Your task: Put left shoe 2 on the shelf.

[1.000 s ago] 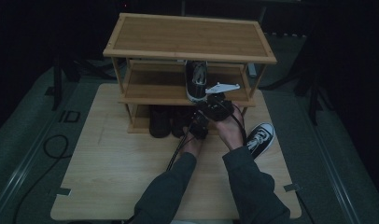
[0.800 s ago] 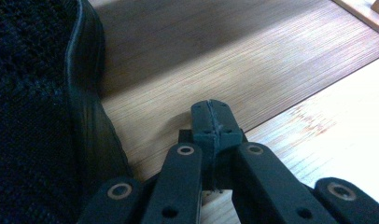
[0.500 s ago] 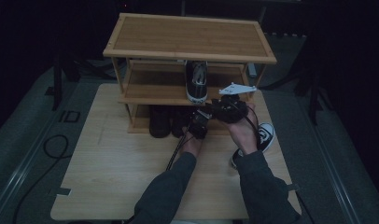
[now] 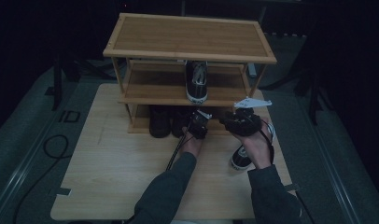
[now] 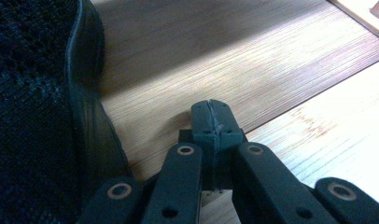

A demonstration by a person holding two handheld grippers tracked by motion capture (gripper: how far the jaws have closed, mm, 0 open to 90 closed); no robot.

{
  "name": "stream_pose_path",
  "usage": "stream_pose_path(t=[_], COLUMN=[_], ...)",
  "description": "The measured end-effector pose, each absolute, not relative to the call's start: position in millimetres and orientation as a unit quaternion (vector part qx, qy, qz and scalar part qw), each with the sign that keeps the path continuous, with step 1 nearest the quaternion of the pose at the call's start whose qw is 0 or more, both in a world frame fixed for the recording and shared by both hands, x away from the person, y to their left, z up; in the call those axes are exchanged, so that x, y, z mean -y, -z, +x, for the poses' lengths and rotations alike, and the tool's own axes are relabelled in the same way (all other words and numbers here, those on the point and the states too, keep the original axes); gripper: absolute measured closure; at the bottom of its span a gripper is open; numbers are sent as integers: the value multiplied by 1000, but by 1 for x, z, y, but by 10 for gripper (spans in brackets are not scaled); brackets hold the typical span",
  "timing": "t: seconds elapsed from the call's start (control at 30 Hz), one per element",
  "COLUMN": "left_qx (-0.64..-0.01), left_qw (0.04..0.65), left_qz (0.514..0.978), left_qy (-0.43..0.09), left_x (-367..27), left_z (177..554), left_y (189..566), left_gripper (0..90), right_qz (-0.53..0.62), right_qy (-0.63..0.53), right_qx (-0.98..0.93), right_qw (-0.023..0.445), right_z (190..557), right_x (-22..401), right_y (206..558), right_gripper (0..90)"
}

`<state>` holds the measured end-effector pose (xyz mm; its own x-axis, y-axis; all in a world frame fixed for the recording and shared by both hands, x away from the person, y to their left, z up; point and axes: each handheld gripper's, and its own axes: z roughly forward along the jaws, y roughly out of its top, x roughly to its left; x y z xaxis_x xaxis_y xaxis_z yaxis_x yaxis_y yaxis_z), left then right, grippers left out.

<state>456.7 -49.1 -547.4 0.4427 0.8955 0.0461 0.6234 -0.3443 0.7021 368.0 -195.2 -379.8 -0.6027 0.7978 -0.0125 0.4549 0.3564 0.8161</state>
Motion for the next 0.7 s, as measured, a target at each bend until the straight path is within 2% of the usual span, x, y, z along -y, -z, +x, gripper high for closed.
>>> stream_pose_path(t=[0.4, 0.7], left_qx=[-476, -481], left_qw=[310, 316], left_qz=[792, 788], left_qy=[-221, -218], left_x=[49, 51], left_z=[457, 457], left_y=[547, 548], left_gripper=[900, 900], right_qz=[425, 444], right_qy=[-346, -302], right_qx=[-809, -817], right_qw=[212, 210], right_z=[374, 375], right_x=[213, 231], right_y=[406, 422], right_gripper=[722, 737])
